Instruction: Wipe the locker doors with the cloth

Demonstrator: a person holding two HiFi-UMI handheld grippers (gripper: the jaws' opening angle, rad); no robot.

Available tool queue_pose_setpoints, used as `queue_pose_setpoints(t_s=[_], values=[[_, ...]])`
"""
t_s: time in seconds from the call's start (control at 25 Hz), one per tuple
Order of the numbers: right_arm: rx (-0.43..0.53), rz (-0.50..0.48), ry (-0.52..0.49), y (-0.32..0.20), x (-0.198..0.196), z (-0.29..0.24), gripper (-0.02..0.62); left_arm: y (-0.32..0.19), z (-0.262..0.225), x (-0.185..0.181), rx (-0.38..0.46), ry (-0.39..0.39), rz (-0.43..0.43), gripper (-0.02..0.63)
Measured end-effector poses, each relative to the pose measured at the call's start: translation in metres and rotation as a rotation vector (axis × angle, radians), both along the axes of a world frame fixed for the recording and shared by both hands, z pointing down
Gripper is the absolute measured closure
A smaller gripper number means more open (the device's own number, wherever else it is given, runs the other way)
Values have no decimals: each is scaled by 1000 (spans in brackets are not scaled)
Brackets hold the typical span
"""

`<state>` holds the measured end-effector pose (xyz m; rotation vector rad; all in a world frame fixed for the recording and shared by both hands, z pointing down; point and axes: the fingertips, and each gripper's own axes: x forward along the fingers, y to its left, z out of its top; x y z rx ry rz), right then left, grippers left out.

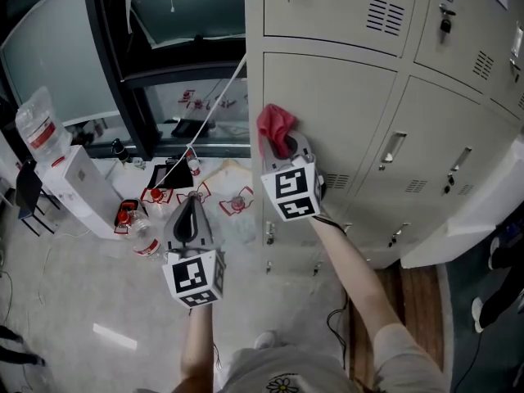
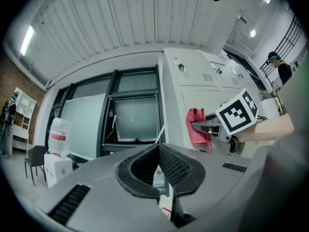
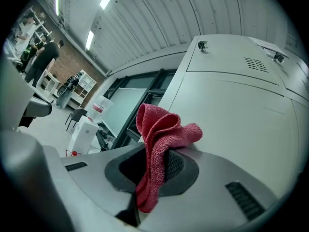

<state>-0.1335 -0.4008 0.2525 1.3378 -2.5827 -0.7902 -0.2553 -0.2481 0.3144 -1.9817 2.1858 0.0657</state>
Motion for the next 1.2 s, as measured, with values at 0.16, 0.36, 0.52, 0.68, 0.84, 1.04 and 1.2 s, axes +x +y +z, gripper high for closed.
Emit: queue_pose_setpoints(t_s=[0.16,0.36,0.52,0.68,0.84,1.04,1.2], values=[[9,-11,-7,2,-4,-3,569,-1,-3,2,7,-4,4,589],[15,-6,-26,0,-4,-12,569,-2,-4,4,8,-4,8,589],[9,6,-9,-1,-1,-7,569,-2,-1,4,1,-1,7,589],[7,8,-7,-1,5,-4,569,-3,-3,7,3,-3,13,589],[15,27,-3,-2,19,-3,569,-4,-4,8,4,-3,16,589],[-9,72,-43,-8,50,-3,569,-5,-2,15,-1,-1,32,589],[-8,115,-56,-12,76,-5,569,-6,-1,24,-2,1,52,589]])
